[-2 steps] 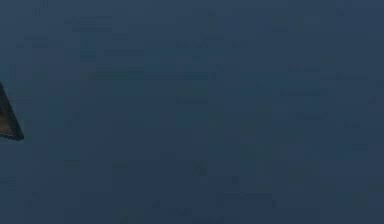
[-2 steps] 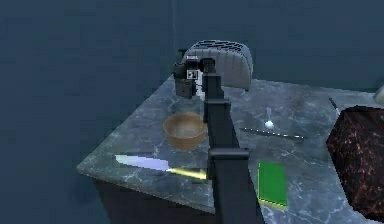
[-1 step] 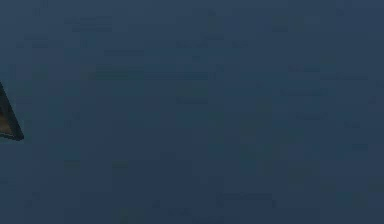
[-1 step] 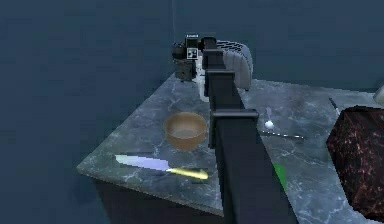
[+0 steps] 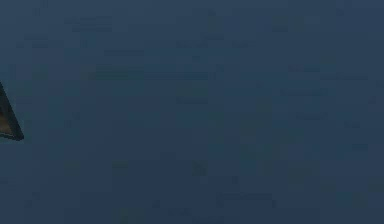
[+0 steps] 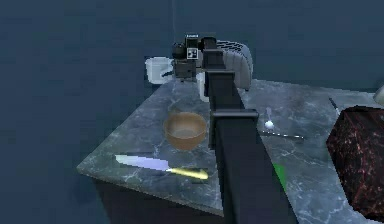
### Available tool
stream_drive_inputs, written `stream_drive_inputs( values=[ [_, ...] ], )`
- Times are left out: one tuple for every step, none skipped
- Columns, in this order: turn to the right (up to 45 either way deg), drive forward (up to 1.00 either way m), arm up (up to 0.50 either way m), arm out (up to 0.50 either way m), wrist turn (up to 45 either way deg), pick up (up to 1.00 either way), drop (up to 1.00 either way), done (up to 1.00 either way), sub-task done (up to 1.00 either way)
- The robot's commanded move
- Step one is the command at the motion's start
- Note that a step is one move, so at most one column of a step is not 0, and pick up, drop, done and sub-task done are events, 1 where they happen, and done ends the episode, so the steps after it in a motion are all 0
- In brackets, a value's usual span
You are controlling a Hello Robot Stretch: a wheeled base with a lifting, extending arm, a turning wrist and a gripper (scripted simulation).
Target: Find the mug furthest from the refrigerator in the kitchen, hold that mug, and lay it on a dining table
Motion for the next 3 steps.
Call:
stream_drive_inputs(
  values=[
    [0.0,0.00,0.00,0.00,-45.0,0.00,0.00,0.00,0.00],
    [0.0,0.00,0.00,0.00,-45.0,0.00,0.00,0.00,0.00],
    [0.0,0.00,0.00,0.00,-27.0,0.00,0.00,0.00,0.00]
  ],
)
